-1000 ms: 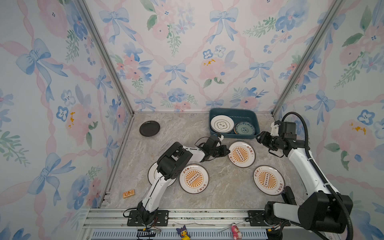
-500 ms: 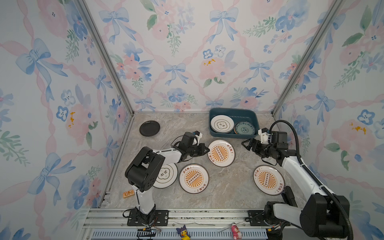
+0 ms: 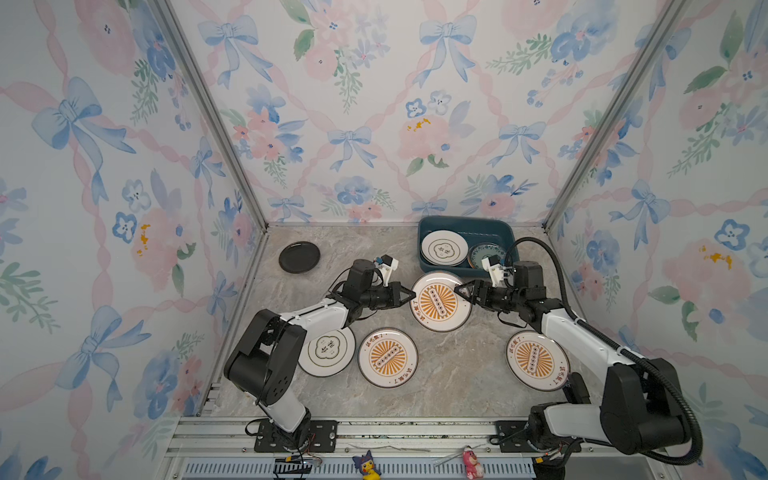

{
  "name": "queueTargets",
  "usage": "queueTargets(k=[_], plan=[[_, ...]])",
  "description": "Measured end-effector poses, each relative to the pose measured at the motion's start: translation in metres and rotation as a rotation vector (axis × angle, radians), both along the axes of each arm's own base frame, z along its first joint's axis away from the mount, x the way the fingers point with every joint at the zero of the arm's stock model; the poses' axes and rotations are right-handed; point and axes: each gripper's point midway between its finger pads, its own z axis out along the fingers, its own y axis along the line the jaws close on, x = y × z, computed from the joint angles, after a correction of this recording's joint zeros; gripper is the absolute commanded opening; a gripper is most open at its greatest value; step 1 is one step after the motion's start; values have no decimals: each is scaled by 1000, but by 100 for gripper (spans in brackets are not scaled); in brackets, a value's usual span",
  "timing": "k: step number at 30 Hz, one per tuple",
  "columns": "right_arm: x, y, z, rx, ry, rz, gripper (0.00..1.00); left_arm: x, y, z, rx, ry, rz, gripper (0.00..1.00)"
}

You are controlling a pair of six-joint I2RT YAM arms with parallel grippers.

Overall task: Place the plates into the plastic bin on the countertop
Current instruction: 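Hand the upright sunburst plate from the left gripper to the right gripper, then lower the sunburst plate into the bin with the right gripper and release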

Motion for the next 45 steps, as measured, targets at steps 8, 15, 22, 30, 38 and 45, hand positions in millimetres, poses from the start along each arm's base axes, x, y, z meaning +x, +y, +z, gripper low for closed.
queueTargets(k=[8, 15, 22, 30, 38, 45], plan=[[-4, 21, -1, 77, 28, 79, 17, 12, 3, 16, -26, -30, 7, 0], [-8, 30, 17, 147, 24, 128, 0, 19, 12, 19, -30, -36, 17, 7], [1, 25, 23, 75, 37, 99, 0, 24, 18, 22, -24, -47, 48, 54], [77, -4, 54, 28, 18, -54, 0, 25, 35, 50, 16, -150, 101, 98], [162, -60, 17, 48, 142, -291, 0, 23, 88, 50, 82, -200, 236, 98], [214, -76, -33, 107, 264, -403, 0, 17, 128, 17, 136, -118, 331, 98]])
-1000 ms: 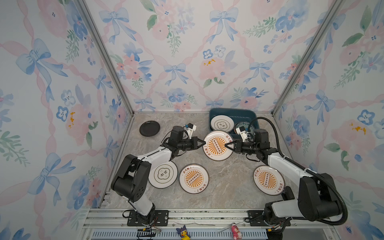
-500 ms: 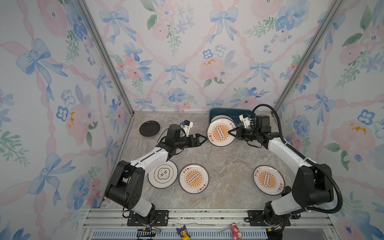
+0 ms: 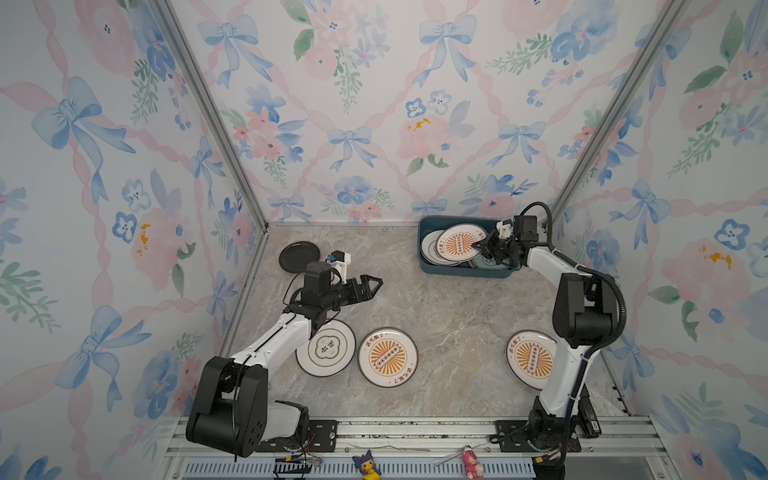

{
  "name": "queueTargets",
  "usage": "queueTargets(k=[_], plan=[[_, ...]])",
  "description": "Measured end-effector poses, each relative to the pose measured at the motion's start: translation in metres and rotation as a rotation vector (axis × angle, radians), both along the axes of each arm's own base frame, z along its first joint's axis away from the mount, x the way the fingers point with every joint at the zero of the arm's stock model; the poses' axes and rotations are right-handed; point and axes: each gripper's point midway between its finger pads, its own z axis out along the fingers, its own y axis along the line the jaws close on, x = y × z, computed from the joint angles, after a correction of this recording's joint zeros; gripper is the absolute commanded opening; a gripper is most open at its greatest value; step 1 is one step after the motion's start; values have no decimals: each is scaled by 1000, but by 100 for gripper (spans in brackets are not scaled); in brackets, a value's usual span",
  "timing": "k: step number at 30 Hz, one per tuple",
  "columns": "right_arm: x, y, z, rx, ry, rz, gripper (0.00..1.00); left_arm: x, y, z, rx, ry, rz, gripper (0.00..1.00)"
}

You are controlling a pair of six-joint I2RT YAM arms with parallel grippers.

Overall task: Place the plates into the plastic bin on the countertop
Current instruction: 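Lower the sunburst plate into the bin with the right gripper and release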

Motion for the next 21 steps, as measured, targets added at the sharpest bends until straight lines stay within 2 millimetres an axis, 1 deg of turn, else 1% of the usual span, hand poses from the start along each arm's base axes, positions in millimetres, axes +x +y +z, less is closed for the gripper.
queueTargets(k=[2, 6, 12, 19, 21], plan=[[8, 2, -8, 14, 17, -14, 0, -2, 2, -1, 9, 5, 6, 98], [22, 6, -18, 29, 38, -39, 0, -4, 4, 4, 13, -9, 12, 98], [35, 14, -32, 31, 59, -58, 0, -3, 6, 5, 13, -11, 19, 98], [39, 25, -47, 20, 82, -58, 0, -4, 7, 2, 21, -8, 20, 98], [40, 27, -48, 20, 81, -55, 3, -4, 8, 0, 24, -4, 22, 98]])
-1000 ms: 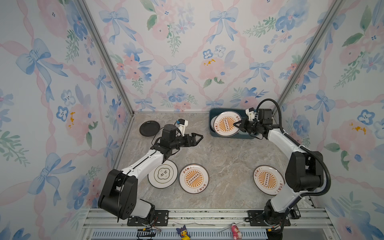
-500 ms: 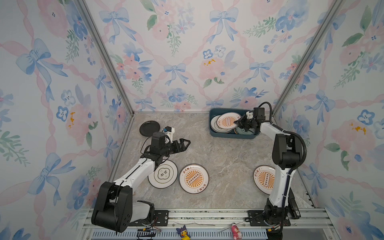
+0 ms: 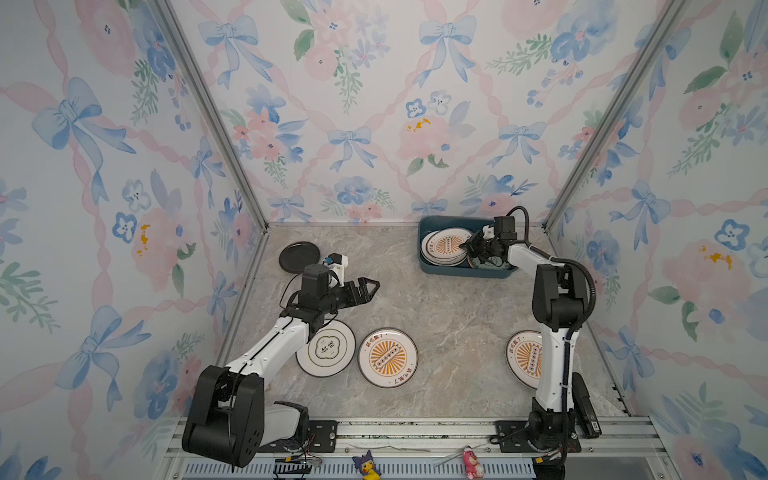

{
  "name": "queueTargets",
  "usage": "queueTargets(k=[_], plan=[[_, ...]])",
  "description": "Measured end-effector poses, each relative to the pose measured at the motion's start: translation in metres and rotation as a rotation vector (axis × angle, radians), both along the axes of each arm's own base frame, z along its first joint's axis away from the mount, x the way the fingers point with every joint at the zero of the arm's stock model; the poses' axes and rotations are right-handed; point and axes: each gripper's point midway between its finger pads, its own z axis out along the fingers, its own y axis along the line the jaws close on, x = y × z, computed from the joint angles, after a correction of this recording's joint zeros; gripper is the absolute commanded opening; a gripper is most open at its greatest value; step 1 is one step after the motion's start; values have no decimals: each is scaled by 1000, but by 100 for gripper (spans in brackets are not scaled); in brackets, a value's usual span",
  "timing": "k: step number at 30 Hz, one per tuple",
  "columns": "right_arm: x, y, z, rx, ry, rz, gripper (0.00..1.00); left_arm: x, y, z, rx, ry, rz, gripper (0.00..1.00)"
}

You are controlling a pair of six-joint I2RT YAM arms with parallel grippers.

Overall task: Place the plates into the plastic bin on the countertop
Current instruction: 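Lower the sunburst plate into the bin with the right gripper and release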

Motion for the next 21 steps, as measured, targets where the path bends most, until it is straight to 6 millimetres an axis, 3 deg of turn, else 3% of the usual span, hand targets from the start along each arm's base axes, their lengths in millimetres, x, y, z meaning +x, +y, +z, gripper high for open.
queueTargets(k=[11, 21], plan=[[-2, -2, -10, -22, 33, -14, 36, -5, 1, -11, 6, 26, 0, 98], [-10, -9, -13, -101, 52, 5, 46, -5, 1, -11, 6, 26, 0, 98]])
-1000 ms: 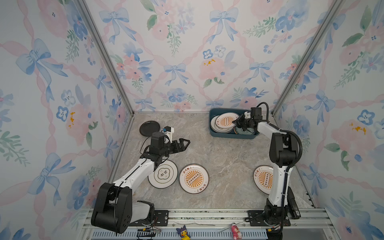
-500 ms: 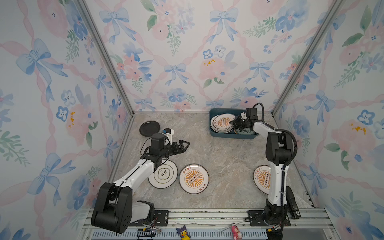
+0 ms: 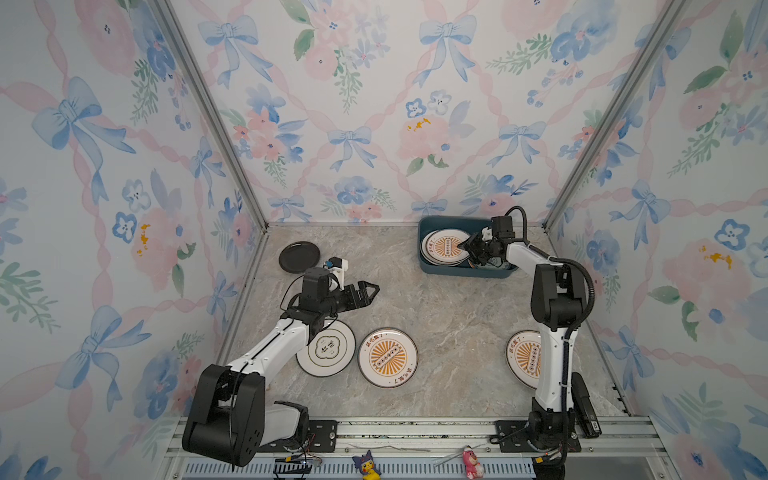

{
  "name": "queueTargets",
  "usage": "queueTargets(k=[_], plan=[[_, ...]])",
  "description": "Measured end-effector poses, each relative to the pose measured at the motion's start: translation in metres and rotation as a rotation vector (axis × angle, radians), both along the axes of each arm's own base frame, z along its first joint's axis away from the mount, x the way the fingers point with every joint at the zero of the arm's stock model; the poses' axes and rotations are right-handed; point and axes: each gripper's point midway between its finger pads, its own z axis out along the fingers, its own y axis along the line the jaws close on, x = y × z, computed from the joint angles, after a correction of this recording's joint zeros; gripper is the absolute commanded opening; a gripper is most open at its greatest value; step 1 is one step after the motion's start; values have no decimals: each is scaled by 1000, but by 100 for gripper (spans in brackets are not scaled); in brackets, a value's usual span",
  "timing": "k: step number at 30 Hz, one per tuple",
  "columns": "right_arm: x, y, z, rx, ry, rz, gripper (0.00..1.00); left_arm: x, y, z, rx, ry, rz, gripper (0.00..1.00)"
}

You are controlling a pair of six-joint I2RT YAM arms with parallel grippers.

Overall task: Place the plates into the plastic bin on the countertop
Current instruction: 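Lower the sunburst plate into the bin with the right gripper and release, then move the left gripper to the nearer sunburst plate while the right gripper withdraws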

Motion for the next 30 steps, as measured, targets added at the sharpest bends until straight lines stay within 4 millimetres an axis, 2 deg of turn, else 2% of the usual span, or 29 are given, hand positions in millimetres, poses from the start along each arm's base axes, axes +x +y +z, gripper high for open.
queueTargets(k=[10, 17, 19, 22, 25, 27, 30], plan=[[-19, -17, 13, -174, 27, 30, 48, -1, -4, -4, 3, 12, -12, 98], [-28, -31, 28, -286, 25, 56, 48, -9, -31, -12, 23, 28, -72, 98], [-32, -34, 32, -313, 27, 60, 48, -10, -48, -9, 31, 22, -109, 98], [-38, -41, 50, -357, 9, 60, 49, -15, -88, -3, 39, 5, -192, 98], [-51, -52, 86, -411, -51, 43, 49, -25, -133, -2, 39, -3, -285, 98], [-68, -63, 119, -446, -106, 23, 50, -33, -163, -7, 37, 2, -345, 98], [-95, -83, 159, -485, -173, -18, 52, -45, -199, -18, 42, 25, -412, 96]])
